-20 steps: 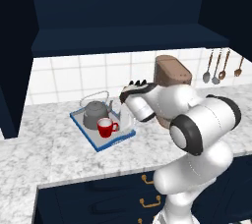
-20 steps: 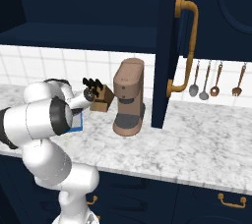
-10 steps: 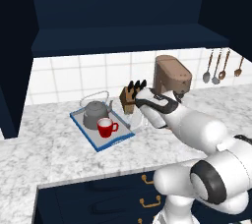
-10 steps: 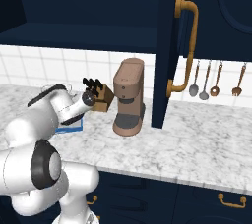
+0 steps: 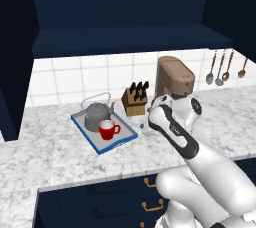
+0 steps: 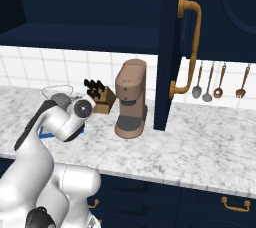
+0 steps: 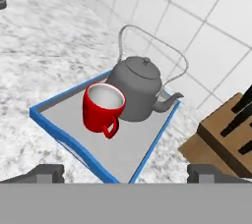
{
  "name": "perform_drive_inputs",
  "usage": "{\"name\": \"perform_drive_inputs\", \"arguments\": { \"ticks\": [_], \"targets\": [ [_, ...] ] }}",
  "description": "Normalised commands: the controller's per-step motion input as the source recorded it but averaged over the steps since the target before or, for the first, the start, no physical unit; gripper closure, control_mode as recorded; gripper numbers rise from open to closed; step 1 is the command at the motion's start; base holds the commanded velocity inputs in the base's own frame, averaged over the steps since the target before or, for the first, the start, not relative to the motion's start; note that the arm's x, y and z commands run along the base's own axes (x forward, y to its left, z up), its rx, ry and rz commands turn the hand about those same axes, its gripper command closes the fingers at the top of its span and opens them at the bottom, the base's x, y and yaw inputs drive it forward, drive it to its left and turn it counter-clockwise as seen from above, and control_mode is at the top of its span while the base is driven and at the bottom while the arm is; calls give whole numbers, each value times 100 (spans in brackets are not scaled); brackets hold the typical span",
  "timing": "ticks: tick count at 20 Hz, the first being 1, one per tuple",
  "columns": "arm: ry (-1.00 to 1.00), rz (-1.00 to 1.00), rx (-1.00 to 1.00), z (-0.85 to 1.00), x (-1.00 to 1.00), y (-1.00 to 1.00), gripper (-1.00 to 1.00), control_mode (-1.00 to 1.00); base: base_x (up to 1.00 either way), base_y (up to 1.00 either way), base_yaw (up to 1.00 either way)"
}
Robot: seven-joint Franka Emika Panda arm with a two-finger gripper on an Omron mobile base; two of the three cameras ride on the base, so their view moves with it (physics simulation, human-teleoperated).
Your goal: Pick the kettle from the counter and place it on the tray. Then pick the mug from the cabinet and place it on the tray. Then close the cabinet doors.
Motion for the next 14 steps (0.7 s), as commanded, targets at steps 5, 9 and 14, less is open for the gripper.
{"name": "perform_drive_inputs", "arguments": {
  "ticks": [5,9,14],
  "targets": [
    [-1,-12,0,42,-14,-66,-100,-100,0,0,0],
    [-2,-10,0,18,-15,-81,-100,-100,0,0,0],
    [-1,-9,2,0,-21,-83,-100,-100,0,0,0]
  ]
}}
